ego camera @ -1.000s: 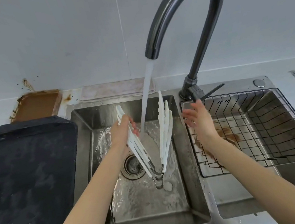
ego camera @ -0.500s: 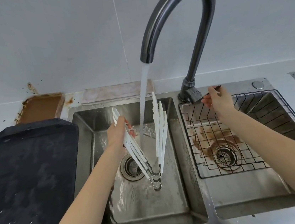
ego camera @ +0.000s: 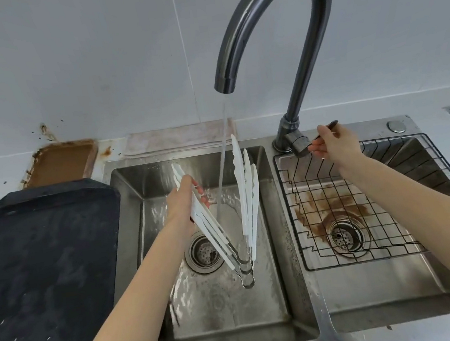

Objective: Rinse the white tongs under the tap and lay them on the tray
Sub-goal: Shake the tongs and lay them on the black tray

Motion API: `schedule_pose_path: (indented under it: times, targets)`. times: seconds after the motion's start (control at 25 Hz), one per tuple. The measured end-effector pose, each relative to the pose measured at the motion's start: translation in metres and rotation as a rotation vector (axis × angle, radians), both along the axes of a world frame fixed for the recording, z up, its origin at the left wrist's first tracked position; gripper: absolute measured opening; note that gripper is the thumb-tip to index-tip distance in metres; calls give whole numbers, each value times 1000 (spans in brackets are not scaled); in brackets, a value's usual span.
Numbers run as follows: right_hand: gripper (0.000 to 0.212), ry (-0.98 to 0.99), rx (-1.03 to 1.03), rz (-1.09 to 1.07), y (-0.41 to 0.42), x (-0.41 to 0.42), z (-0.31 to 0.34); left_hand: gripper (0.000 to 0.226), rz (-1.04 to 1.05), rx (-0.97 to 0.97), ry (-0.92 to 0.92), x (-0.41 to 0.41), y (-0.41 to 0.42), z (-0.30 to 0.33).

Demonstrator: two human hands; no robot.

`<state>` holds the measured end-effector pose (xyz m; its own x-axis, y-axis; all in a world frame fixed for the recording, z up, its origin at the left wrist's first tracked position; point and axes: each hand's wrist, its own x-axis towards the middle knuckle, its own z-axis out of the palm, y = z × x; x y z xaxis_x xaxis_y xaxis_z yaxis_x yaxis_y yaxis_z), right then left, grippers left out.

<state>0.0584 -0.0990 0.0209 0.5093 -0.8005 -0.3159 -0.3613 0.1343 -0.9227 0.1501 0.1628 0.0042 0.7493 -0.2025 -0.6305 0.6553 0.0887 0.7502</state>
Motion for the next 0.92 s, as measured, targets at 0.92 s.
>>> schedule_pose_path:
  times: [0.92]
  targets:
    - [44, 103, 86, 42, 24, 2, 3, 12, 11, -17, 11, -1, 4, 5]
